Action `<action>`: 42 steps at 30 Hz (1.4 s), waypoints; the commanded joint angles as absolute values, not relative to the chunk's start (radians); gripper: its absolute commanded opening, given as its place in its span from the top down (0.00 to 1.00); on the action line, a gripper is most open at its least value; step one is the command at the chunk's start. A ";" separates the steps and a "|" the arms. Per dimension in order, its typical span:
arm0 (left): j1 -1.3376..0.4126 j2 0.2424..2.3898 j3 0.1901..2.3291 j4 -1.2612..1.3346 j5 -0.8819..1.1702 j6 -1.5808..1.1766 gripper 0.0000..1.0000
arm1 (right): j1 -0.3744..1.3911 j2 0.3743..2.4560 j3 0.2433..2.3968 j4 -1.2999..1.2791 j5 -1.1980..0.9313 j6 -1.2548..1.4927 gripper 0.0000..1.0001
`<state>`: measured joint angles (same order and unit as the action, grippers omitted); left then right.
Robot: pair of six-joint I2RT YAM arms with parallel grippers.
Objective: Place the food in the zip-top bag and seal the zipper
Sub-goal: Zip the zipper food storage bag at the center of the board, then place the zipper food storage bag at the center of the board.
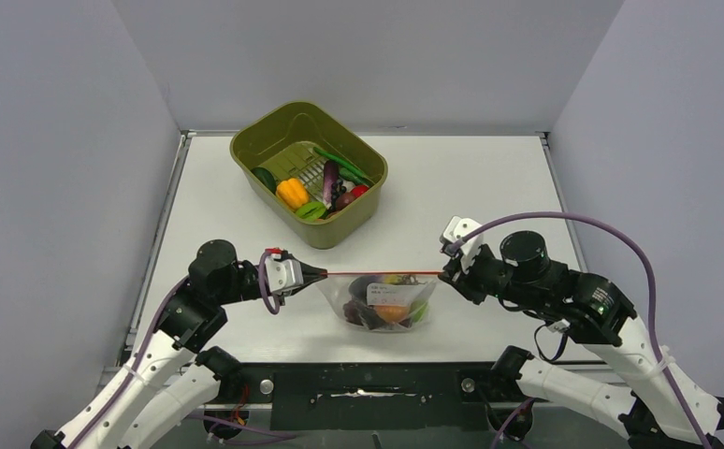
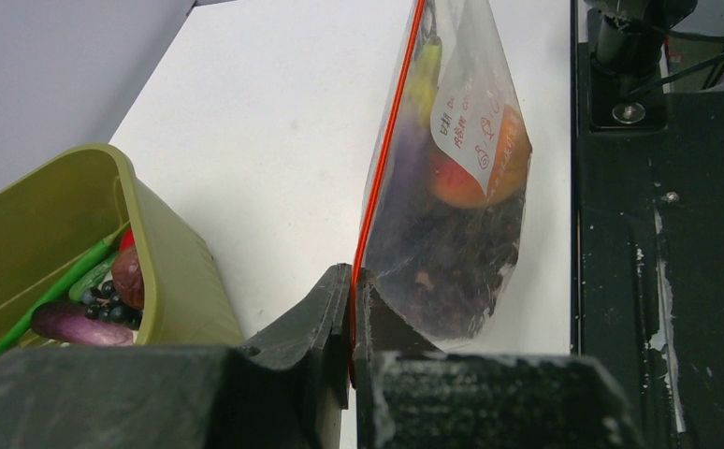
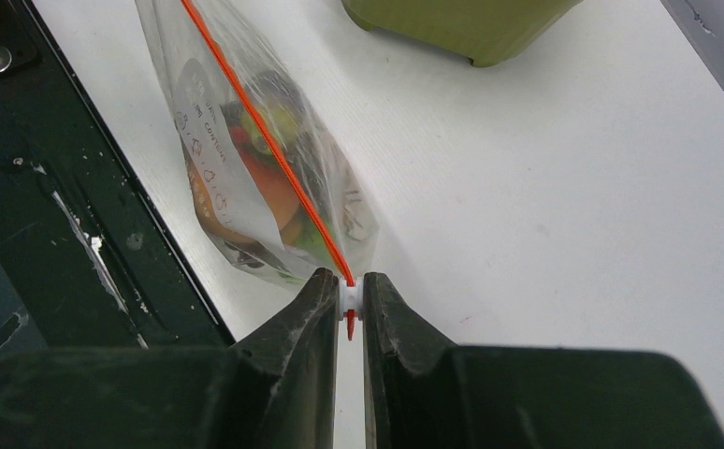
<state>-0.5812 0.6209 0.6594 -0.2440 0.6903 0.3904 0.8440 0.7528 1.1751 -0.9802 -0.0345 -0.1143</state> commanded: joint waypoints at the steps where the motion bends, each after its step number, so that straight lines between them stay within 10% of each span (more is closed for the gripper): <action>1: -0.566 0.619 0.694 -0.205 0.697 0.346 1.00 | 0.828 0.716 1.215 -1.030 0.065 -0.122 1.00; 5: -0.566 0.606 0.640 -0.117 0.701 0.281 0.99 | 0.828 0.708 1.186 -0.956 -0.027 -0.094 1.00; 20: -0.565 0.586 0.625 -0.071 0.512 0.176 0.41 | 0.827 0.838 1.105 -0.828 0.023 0.075 1.00; 42: -0.566 0.643 0.676 -0.054 0.286 -0.179 0.28 | 0.134 1.069 1.071 -0.606 -0.058 0.138 0.95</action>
<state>-0.5720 0.6544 0.6514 -0.1280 0.3321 -0.0788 0.2317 1.0233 1.0714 -0.7219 -0.0025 0.0906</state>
